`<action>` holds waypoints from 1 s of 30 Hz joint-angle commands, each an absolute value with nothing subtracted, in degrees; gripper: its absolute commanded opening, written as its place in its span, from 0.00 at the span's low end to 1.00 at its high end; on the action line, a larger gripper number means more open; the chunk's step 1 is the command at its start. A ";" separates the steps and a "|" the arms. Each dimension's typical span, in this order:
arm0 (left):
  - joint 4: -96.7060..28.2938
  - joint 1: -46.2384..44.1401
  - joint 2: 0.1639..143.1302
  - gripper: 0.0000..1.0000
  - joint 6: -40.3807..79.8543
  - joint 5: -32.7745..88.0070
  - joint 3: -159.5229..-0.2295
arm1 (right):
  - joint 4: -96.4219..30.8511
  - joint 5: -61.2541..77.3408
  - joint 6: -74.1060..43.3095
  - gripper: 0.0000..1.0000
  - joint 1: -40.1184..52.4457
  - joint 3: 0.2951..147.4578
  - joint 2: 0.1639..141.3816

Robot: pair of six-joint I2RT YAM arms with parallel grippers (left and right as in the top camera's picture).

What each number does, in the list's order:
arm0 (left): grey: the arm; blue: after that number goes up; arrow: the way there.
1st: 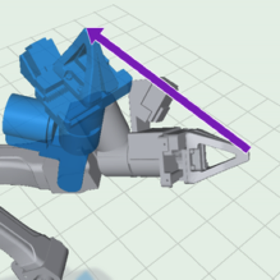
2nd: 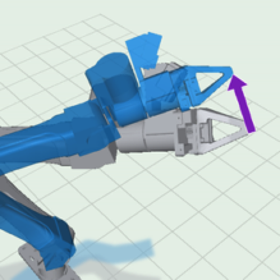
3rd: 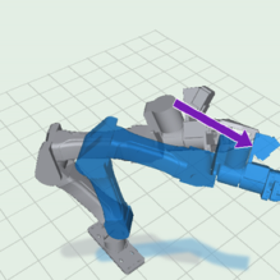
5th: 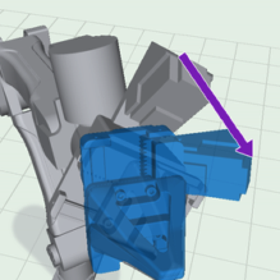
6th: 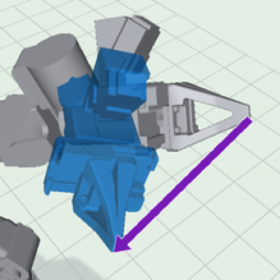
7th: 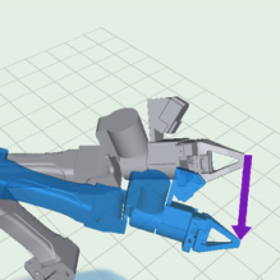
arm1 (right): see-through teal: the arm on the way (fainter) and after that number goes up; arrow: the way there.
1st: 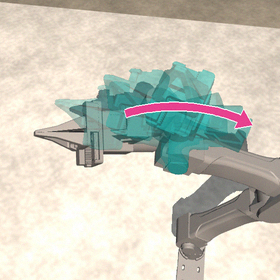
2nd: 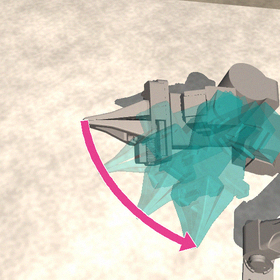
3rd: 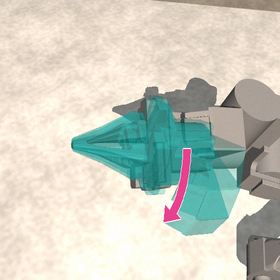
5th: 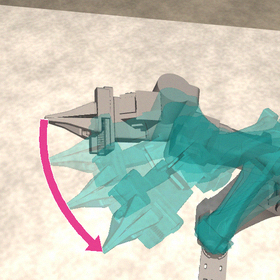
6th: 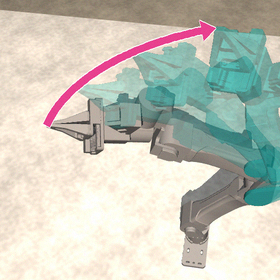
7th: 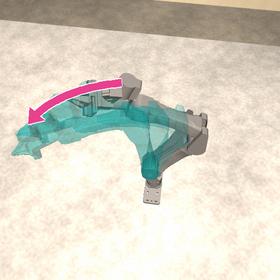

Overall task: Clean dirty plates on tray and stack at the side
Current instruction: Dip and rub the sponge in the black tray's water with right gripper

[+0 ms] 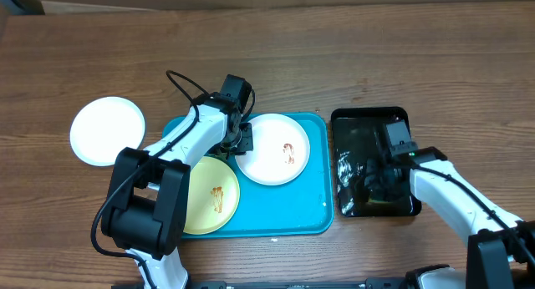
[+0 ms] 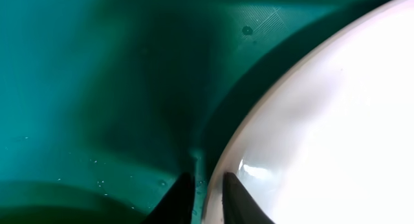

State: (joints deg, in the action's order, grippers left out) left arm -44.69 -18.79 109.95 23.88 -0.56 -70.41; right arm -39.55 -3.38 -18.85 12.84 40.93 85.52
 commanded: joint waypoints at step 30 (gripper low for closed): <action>-45.04 -18.79 110.26 0.22 28.10 5.02 -69.47 | -53.54 -1.83 -16.23 0.04 13.10 52.58 85.23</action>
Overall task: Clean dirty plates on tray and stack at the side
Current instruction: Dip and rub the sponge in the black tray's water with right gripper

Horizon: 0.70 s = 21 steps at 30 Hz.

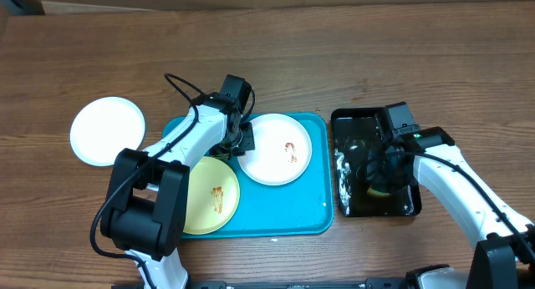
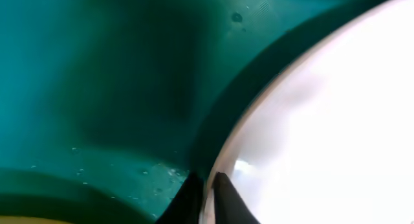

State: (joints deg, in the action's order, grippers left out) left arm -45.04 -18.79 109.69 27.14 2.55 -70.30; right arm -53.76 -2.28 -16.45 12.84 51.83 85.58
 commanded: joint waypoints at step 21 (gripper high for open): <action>-44.66 -18.94 110.26 0.04 26.50 1.13 -69.47 | -54.72 0.05 -12.75 0.04 13.10 56.25 85.23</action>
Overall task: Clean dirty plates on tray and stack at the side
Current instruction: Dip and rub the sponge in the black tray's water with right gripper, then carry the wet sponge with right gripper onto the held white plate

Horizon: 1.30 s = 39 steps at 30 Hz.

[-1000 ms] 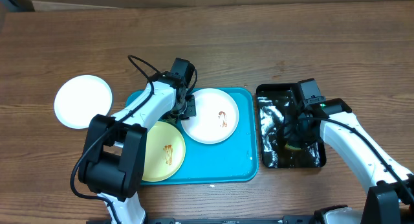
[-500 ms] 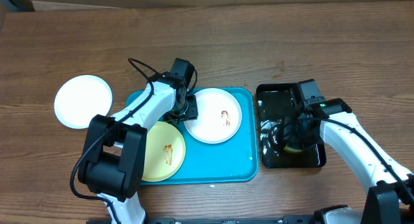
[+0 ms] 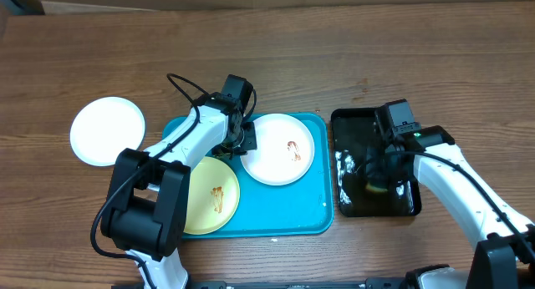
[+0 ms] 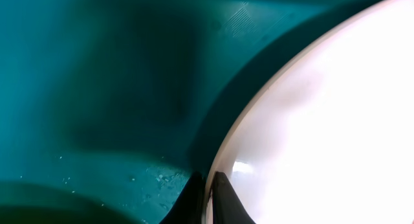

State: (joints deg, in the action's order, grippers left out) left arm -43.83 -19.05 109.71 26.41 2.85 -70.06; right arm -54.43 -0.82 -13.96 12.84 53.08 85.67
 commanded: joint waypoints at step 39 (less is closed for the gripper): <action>-44.12 -18.94 110.26 0.04 27.03 1.52 -69.47 | -16.95 -12.71 3.33 0.04 37.54 62.17 101.84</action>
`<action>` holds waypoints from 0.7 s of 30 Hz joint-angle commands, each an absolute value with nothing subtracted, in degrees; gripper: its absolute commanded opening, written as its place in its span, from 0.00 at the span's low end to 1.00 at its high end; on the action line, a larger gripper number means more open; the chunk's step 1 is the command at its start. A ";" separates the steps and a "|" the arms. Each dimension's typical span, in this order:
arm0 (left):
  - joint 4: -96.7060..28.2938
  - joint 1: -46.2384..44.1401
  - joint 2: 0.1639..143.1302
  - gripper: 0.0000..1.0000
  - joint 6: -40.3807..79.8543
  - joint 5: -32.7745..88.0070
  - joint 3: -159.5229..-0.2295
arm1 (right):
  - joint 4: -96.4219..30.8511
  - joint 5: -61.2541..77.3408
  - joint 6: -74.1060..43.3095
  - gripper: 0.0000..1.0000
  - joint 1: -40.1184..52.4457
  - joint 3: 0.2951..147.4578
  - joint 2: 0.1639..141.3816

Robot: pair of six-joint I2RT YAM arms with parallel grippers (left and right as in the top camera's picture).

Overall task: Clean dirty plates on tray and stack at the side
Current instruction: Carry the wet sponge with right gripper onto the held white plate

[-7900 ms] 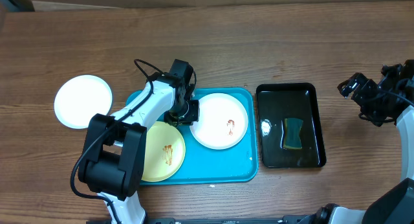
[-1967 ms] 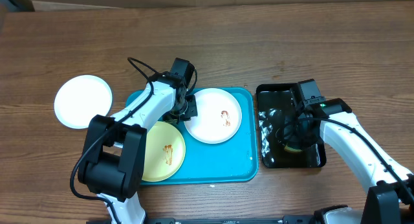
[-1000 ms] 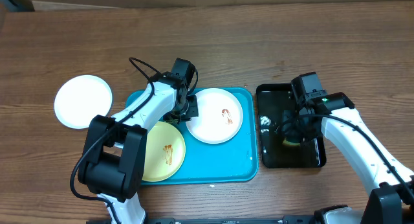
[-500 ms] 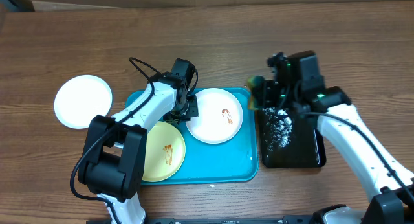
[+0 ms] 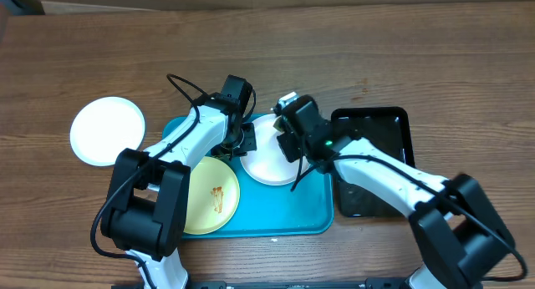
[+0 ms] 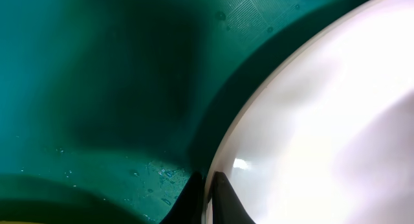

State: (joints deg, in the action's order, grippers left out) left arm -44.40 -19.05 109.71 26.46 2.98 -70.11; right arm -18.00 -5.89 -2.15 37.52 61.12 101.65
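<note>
A white plate [image 5: 266, 165] lies at the upper right of the blue tray [image 5: 292, 214]. My left gripper [image 5: 241, 141] is shut on its left rim. In the left wrist view the dark fingertips [image 6: 220, 197] pinch the plate's edge [image 6: 310, 120] over the teal tray floor [image 6: 97, 88]. My right gripper [image 5: 290, 145] hangs over the same plate and covers its stain. Its fingers are hidden under the wrist, so whether they hold anything does not show. A yellow plate [image 5: 209, 195] with a brown smear lies at the tray's lower left.
A clean white plate [image 5: 107, 130] sits on the wooden table left of the tray. A black basin [image 5: 376, 155] with a wet, shiny floor stands right of the tray. Both arms crowd the tray's upper half.
My right arm was in the black basin and is now over the white plate on the tray. My left gripper still grips the plate's rim in the same place.
My left gripper held the white plate's rim at every moment, and the plate shifted slightly. My right gripper was low in the black basin, then at a yellowish lump there, and is now over the stained plate.
</note>
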 commanded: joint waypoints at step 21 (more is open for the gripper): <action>-44.18 -18.94 110.26 0.05 27.03 1.52 -69.47 | -16.36 -8.95 8.49 0.71 36.53 62.11 103.33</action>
